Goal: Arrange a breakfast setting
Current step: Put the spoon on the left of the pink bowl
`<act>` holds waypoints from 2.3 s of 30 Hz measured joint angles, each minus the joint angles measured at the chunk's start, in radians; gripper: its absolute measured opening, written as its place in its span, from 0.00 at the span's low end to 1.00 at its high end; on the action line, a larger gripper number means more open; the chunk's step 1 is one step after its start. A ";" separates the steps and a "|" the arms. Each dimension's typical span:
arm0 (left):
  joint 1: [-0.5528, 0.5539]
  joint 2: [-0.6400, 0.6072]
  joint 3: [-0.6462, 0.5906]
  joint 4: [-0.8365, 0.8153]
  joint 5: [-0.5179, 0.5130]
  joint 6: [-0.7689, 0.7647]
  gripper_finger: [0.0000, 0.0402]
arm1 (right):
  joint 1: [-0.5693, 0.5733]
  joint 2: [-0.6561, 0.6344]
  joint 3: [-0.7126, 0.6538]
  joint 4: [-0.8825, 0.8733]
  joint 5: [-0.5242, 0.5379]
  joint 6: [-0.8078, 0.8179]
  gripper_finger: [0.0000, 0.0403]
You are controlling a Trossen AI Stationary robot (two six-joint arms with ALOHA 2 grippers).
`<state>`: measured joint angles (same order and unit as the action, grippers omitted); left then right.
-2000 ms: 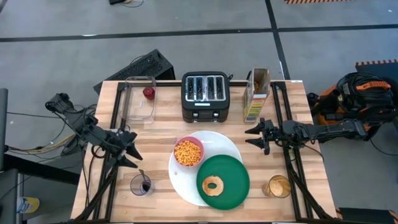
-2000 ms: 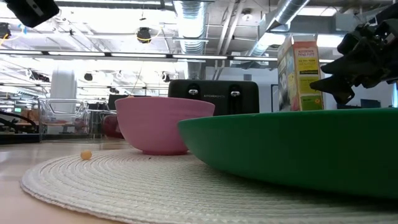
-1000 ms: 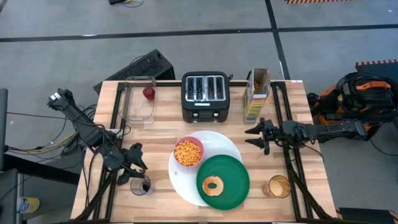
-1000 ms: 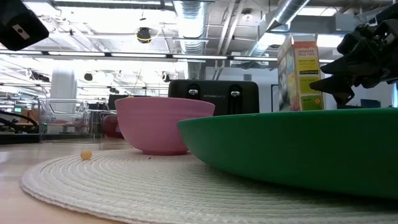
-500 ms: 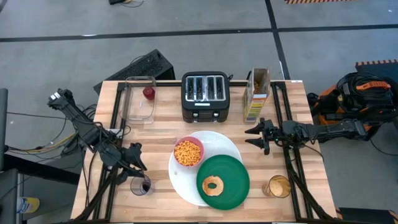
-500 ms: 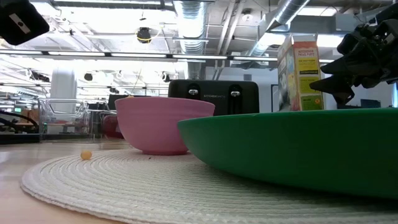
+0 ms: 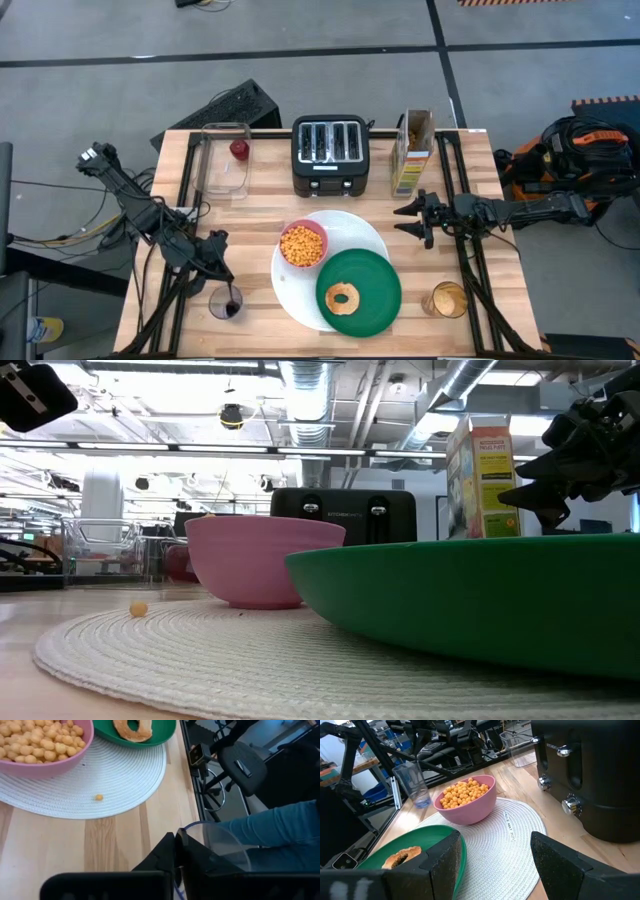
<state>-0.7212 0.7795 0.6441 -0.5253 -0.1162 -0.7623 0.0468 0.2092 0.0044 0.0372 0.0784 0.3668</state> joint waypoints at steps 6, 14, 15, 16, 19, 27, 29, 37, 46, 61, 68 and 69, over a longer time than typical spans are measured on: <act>0.000 0.000 0.000 0.001 0.002 -0.001 0.01 | 0.000 0.000 0.000 0.000 0.000 0.000 0.65; 0.000 0.000 0.000 0.032 0.000 0.000 0.01 | 0.000 0.000 0.000 0.000 0.000 0.000 0.65; 0.000 -0.001 0.000 0.036 -0.001 0.000 0.01 | 0.000 0.000 0.000 0.000 0.000 0.000 0.65; 0.000 -0.002 0.000 0.041 0.000 0.000 0.01 | 0.000 0.000 0.000 0.000 0.000 0.000 0.65; 0.000 -0.001 0.007 0.039 0.000 -0.001 0.01 | 0.000 0.000 0.000 0.000 0.000 0.000 0.65; 0.000 -0.001 0.138 -0.084 -0.037 0.034 0.01 | 0.000 0.000 0.000 0.000 0.000 0.000 0.65; 0.000 -0.001 0.180 -0.116 -0.045 0.043 0.01 | 0.000 0.000 0.000 0.000 0.000 0.000 0.65; 0.000 -0.001 0.341 -0.245 -0.081 0.070 0.01 | 0.000 0.000 0.000 0.000 0.000 0.000 0.65; 0.002 -0.002 0.480 -0.304 -0.170 0.071 0.01 | 0.000 0.000 0.000 0.000 0.000 0.000 0.65; 0.199 -0.001 0.322 -0.327 -0.308 -0.016 0.01 | 0.000 0.000 0.000 0.000 0.000 0.000 0.65; 0.346 -0.003 0.245 -0.203 -0.121 0.020 0.01 | 0.000 0.000 0.000 0.000 0.000 0.000 0.65; 0.370 -0.003 0.233 -0.171 -0.088 0.031 0.01 | 0.000 0.000 0.000 0.000 0.000 0.000 0.65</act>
<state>-0.3510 0.7769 0.8772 -0.6968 -0.2041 -0.7313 0.0469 0.2092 0.0046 0.0372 0.0784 0.3668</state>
